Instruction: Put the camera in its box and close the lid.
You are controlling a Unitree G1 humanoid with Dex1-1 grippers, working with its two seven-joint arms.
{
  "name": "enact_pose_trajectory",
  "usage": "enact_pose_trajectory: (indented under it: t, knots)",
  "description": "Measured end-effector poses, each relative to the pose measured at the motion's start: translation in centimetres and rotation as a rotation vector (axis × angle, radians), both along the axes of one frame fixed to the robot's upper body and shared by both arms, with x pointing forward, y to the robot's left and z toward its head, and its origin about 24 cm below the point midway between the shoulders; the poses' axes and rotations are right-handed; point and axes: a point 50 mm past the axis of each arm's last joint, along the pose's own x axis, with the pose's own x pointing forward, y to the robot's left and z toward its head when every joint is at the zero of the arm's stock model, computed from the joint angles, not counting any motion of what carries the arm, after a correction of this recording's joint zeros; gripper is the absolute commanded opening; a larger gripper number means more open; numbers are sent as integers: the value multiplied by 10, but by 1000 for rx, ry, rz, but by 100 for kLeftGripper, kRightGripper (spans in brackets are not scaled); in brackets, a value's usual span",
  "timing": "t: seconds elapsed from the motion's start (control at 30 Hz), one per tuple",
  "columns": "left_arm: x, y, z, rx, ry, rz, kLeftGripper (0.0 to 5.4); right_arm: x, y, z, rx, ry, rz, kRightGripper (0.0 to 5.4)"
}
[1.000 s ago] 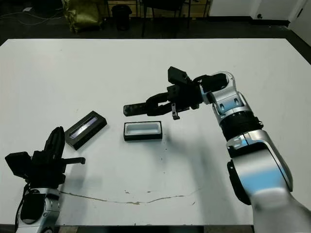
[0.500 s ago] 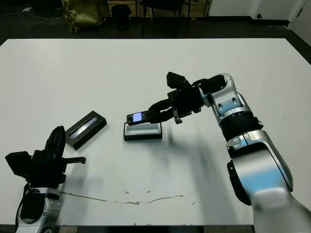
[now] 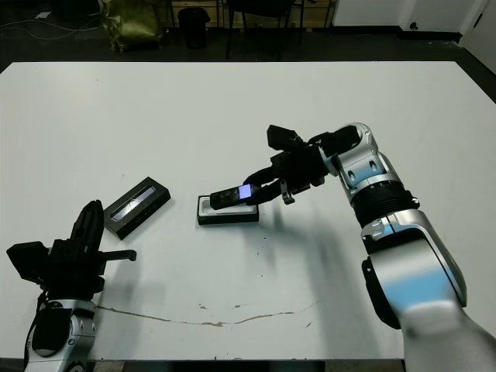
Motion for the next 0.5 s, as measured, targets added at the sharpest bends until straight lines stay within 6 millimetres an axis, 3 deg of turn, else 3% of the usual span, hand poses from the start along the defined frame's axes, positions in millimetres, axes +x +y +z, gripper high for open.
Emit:
enact_pose_trajectory:
  t: [0.5]
  knots:
    - [-1, 0, -1, -2, 11, 9, 0, 0, 11, -9, -8, 3, -8, 39]
